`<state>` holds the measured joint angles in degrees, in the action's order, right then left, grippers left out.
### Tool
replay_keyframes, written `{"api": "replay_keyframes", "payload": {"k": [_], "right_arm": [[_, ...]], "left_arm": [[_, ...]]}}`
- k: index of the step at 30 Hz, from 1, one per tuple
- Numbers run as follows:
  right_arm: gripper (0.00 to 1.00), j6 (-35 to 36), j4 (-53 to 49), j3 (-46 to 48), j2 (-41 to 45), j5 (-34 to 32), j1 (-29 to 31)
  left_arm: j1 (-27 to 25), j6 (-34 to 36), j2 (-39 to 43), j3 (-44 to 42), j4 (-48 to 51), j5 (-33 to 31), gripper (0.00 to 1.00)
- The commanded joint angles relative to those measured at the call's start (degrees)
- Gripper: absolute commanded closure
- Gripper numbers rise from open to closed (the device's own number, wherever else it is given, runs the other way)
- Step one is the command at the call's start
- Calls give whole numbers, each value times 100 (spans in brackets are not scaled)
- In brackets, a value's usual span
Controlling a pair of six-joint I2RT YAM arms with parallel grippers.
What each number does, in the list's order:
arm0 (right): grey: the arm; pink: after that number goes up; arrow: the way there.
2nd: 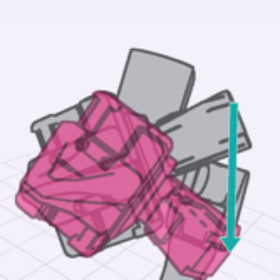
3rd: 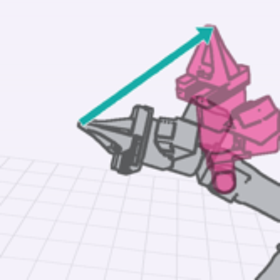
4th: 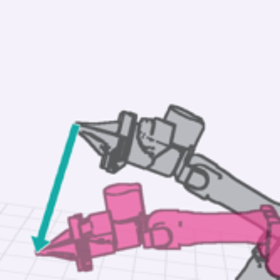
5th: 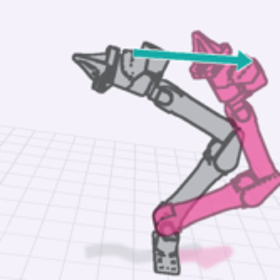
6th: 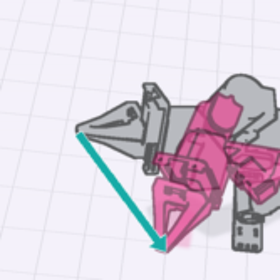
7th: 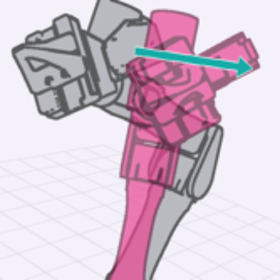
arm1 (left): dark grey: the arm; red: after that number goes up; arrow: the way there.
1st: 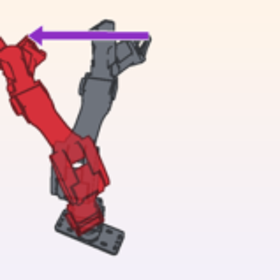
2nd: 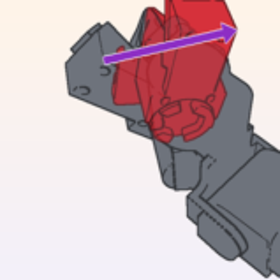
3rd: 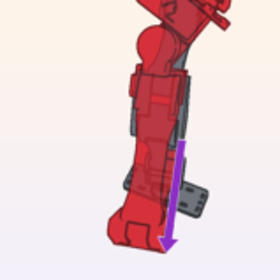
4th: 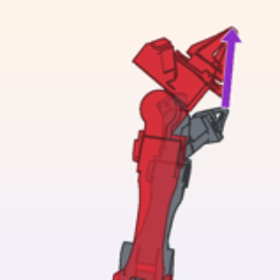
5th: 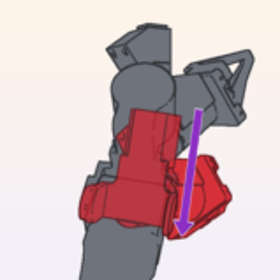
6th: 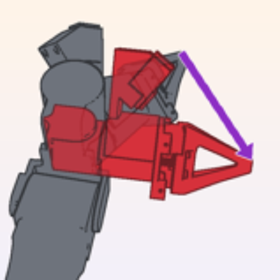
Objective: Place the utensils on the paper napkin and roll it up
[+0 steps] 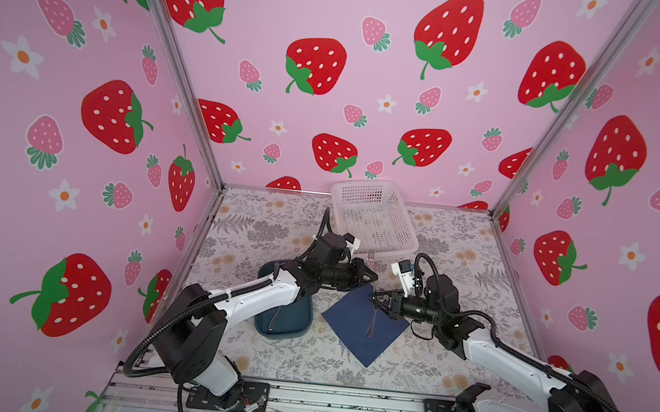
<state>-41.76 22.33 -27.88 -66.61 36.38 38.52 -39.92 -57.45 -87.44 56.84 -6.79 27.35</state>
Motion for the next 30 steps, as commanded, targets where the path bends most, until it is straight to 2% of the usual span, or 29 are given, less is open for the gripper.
{"api": "replay_keyframes", "payload": {"k": [1, 5, 6, 7, 12, 15, 19, 24, 30], "right_arm": [[94, -37, 290, 35, 48, -8, 24], [95, -44, 213, 35, 29, -125, 39], [94, -43, 207, 34, 11, -135, 41], [94, -43, 209, 38, -14, -135, 41], [90, 62, 121, 138, -91, -87, 28], [76, 133, -188, 243, 18, -364, -56], [71, -1, -412, 534, 161, -687, -309], [71, -261, -691, 780, 303, -1250, -467], [71, -428, -712, 860, 227, -1425, -495]], "left_arm": [[-9, -125, -76, 164, -140, -256, 88], [-32, -199, -41, 101, -105, -438, 91], [-42, -213, -33, 70, -120, -492, 93], [-62, -208, -29, 59, -136, -518, 100], [-39, -159, -60, -96, -125, -592, 100], [8, 44, -170, -200, -6, -571, 100], [28, 443, -473, -140, 453, -485, 100], [-7, 708, -946, 128, 1003, -551, 100], [-161, 786, -1555, 427, 967, -332, 100]]}}
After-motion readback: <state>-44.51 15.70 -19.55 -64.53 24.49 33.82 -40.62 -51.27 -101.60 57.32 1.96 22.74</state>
